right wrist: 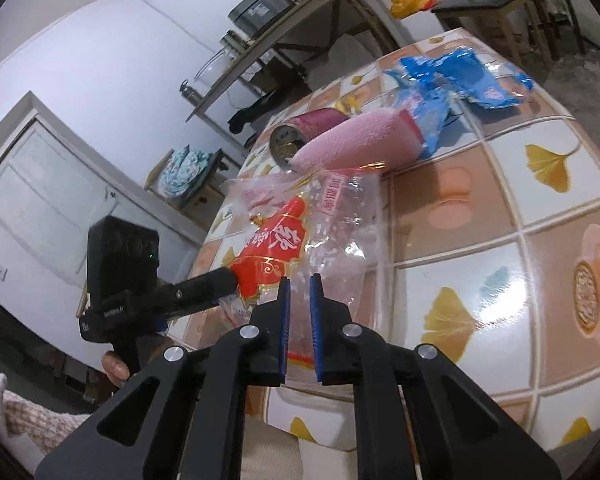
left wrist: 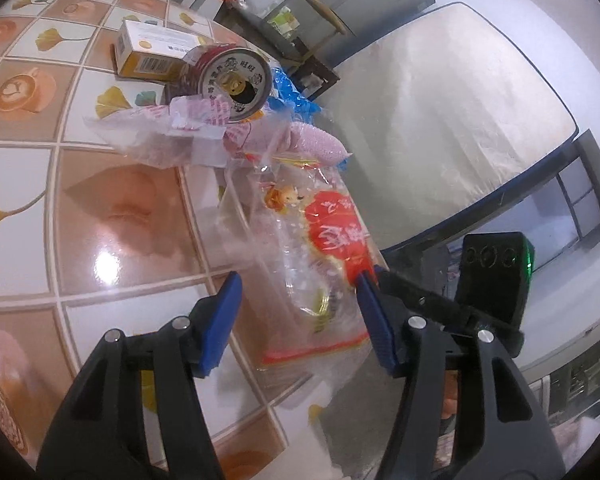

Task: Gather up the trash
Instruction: 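Grasp the red-printed snack bag with the left tool while the right tool approaches the clear container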

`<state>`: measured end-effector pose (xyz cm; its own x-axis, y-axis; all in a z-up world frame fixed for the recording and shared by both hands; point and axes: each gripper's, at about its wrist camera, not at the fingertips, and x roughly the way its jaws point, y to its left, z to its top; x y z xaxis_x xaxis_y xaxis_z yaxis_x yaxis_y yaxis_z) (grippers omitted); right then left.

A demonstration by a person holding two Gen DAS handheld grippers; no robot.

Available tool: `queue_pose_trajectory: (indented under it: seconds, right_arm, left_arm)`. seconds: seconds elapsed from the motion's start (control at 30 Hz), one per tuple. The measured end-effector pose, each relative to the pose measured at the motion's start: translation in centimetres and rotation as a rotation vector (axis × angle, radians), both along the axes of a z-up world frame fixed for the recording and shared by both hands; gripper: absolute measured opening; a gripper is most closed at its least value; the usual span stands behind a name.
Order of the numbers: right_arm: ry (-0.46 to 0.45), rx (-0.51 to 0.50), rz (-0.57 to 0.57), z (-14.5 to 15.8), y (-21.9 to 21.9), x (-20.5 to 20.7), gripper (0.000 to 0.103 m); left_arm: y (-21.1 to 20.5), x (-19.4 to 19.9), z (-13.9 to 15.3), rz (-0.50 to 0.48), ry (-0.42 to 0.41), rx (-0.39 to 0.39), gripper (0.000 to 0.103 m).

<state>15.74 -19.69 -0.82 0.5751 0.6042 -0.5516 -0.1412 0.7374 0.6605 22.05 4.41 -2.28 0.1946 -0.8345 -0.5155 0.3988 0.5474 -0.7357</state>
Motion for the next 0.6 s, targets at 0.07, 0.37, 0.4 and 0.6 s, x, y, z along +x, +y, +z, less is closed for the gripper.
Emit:
queue_pose_trajectory:
  seconds: [0.07, 0.37, 0.4, 0.6]
  right_arm:
    - [0.000, 0.003, 0.022, -0.2, 0.4, 0.3, 0.011]
    - [-0.029, 0.000, 0.079, 0.1, 1.4, 0.4, 0.009]
    - [-0.029, 0.000, 0.082, 0.1, 1.4, 0.4, 0.009]
    - [-0.057, -0.025, 0.025, 1.0, -0.5, -0.3, 0.012]
  left_arm:
    - [-0.1, 0.2, 0.1, -0.002, 0.018, -0.009, 0.055]
    - [0.5, -0.8, 0.4, 0.030, -0.011, 0.002, 0.034]
    - [0.6, -1.0, 0.6, 0.029, -0.015, 0.004, 0.028]
    - [1.5, -2.4, 1.0, 0.013, -0.041, -0.014, 0.018]
